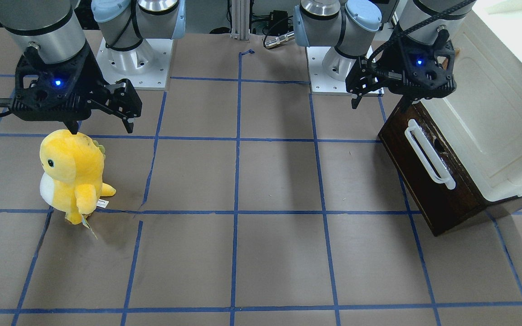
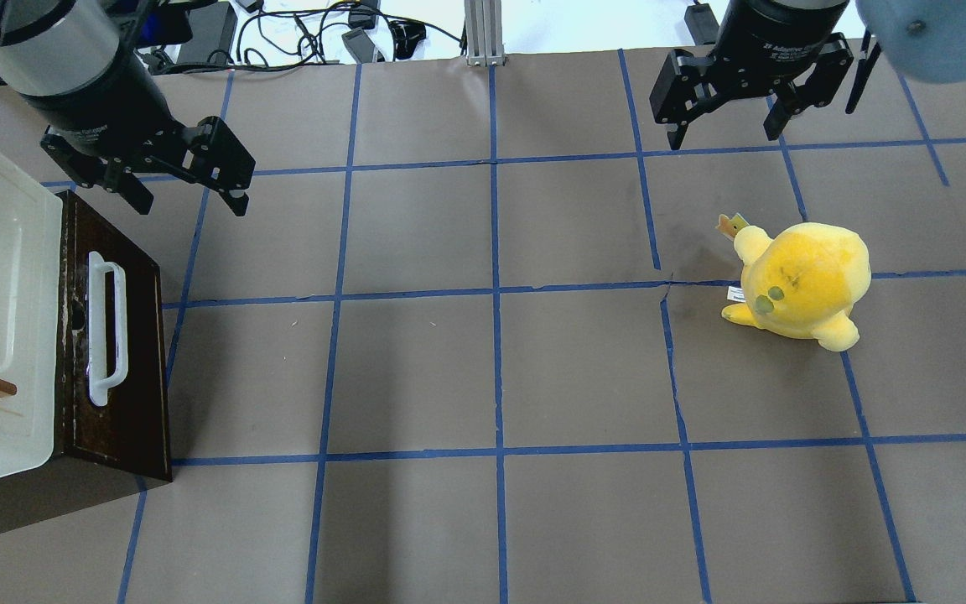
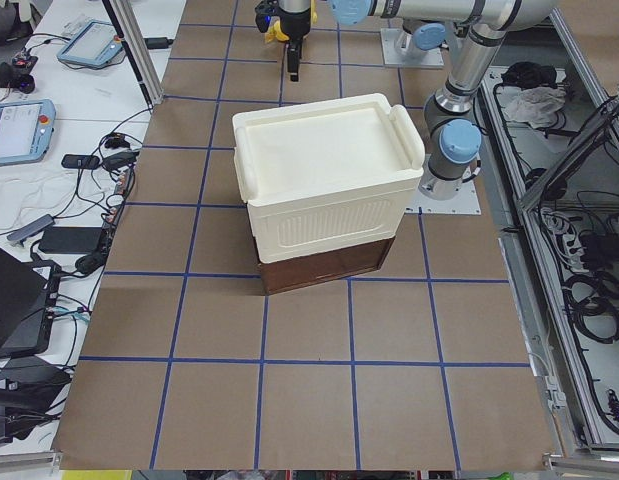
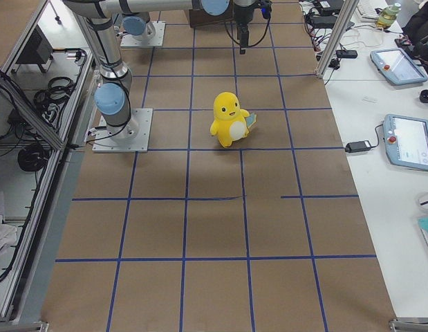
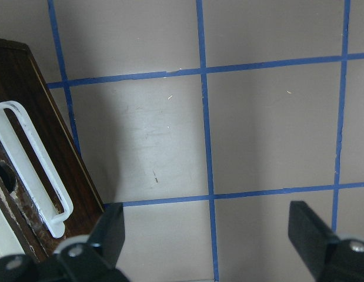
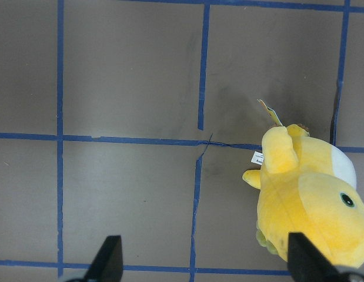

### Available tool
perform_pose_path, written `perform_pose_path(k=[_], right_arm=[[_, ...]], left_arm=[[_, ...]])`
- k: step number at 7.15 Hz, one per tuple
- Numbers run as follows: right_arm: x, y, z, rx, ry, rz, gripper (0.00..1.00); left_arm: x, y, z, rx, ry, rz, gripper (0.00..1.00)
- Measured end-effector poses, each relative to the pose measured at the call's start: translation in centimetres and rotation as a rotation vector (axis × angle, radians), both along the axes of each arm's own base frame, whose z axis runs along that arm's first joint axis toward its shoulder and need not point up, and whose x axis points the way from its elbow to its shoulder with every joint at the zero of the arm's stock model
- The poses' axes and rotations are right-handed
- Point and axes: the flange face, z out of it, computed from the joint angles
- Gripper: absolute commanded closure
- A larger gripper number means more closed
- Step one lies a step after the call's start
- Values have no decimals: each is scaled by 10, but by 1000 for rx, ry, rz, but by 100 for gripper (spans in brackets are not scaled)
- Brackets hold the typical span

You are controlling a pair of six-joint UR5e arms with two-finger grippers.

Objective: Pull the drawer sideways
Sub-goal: 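Move the left gripper toward the white handle of the wooden drawer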

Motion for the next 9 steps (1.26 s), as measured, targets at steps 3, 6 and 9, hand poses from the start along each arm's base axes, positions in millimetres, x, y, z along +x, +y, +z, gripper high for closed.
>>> perform_pose_path(k=[3,6,9], right_arm=[[0,0,0,0,1,-1,0],[0,0,0,0,0,-1,0],[0,0,0,0,0,-1,0]], left_arm=[[-1,-3,6,-39,2,2,0],[0,-10,0,-66,-6,4,0],[-1,-17,-8,-110,-23,51,0]])
